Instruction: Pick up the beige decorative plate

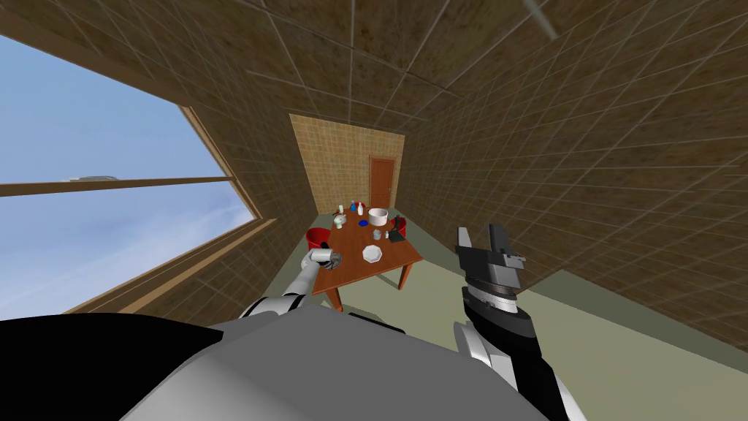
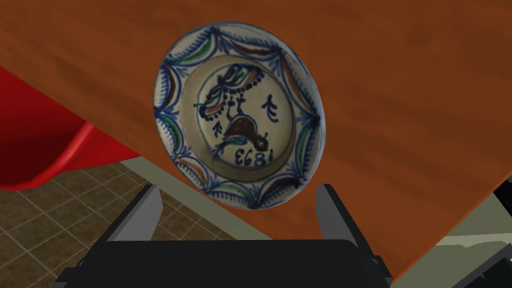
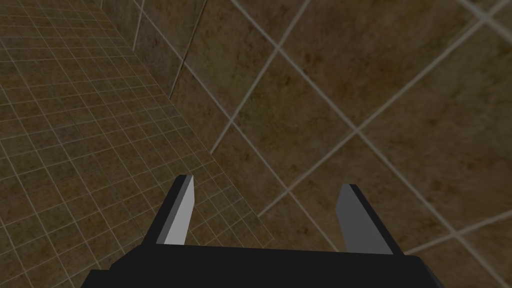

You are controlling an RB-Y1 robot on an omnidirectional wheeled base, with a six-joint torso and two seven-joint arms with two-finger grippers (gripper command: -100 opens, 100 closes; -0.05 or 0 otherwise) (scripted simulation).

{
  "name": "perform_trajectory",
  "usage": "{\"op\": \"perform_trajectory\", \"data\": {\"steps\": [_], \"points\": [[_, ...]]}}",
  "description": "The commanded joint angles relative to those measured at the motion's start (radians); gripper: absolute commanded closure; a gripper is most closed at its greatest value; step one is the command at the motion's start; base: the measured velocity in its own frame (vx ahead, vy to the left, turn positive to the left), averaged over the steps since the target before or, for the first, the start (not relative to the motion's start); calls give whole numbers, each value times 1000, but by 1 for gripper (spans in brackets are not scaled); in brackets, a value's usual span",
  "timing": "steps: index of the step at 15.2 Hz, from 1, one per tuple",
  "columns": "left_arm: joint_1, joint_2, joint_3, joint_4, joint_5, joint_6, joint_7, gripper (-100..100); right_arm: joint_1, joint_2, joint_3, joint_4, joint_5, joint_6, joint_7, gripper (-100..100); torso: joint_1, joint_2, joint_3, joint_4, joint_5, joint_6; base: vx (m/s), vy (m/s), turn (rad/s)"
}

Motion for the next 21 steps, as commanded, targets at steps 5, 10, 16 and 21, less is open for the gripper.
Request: {"op": "perform_trajectory", "data": {"steps": [5,10,16,21], "points": [[-51,-19,27,77,-4,101,27,-100,0,0,0,0,0,0,0,0,0,0,0,0,0,0,19,8,-67],[-54,-29,32,115,-4,98,30,-100,0,0,0,0,0,0,0,0,0,0,0,0,0,0,27,13,-50],[-39,-35,30,132,-2,64,25,-100,0,0,0,0,0,0,0,0,0,-3,-2,-1,0,-1,49,3,28],[-38,-35,29,133,-2,60,25,100,0,0,0,0,0,0,0,0,1,0,0,0,0,0,4,0,0]]}}
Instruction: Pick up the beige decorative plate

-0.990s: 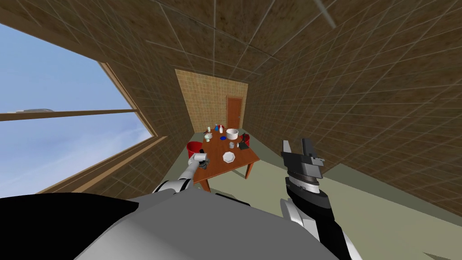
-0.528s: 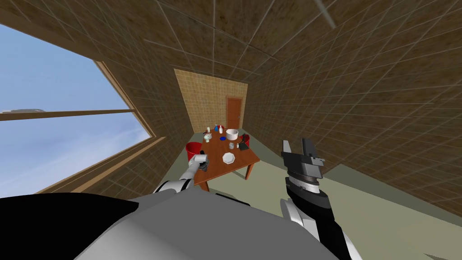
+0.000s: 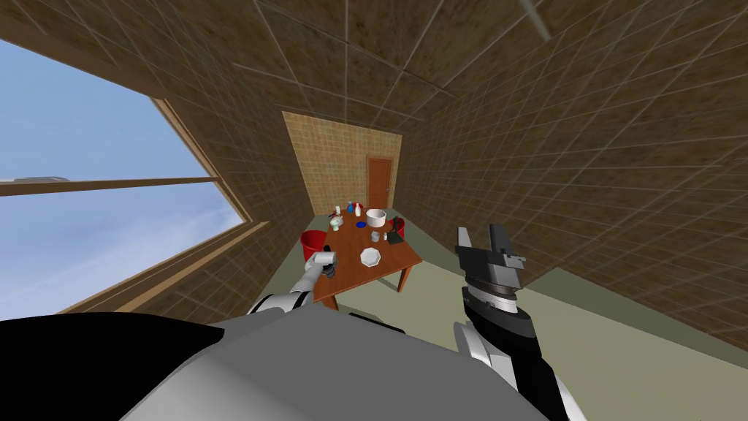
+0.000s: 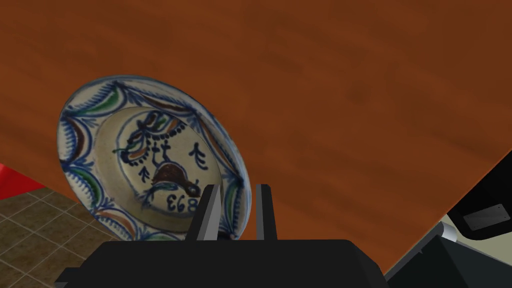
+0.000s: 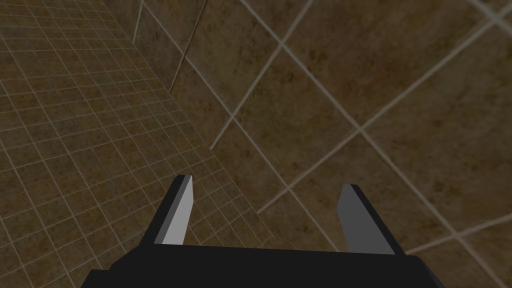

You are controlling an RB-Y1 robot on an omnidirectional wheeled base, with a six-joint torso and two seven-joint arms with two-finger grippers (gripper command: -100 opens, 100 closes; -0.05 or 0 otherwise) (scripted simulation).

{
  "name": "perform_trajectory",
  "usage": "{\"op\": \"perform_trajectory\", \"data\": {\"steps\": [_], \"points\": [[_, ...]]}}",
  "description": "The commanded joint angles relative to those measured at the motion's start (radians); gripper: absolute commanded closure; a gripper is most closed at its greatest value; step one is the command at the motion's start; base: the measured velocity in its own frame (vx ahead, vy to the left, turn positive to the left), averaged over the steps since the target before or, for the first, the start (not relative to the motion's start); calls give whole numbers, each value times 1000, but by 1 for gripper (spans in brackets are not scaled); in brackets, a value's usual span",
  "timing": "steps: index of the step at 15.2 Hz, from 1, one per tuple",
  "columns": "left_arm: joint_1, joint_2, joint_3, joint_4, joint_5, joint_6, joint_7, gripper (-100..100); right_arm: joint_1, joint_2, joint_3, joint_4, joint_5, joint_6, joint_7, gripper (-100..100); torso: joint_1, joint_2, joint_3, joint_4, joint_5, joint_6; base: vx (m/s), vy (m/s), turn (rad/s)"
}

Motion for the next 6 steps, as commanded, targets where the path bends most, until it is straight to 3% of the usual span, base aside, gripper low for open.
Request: {"op": "perform_trajectory", "data": {"steps": [1,5,6], "points": [[-13,5,2,-13,-2,30,4,100,0,0,0,0,0,0,0,0,0,0,0,0,0,0,-34,-1,-45],[-24,8,4,-33,-4,63,9,100,0,0,0,0,0,0,0,0,-1,4,2,1,0,0,-59,-3,-35],[-20,7,3,-27,-3,49,8,100,0,0,0,0,0,0,0,0,-1,4,2,1,0,0,-23,-3,-5]]}}
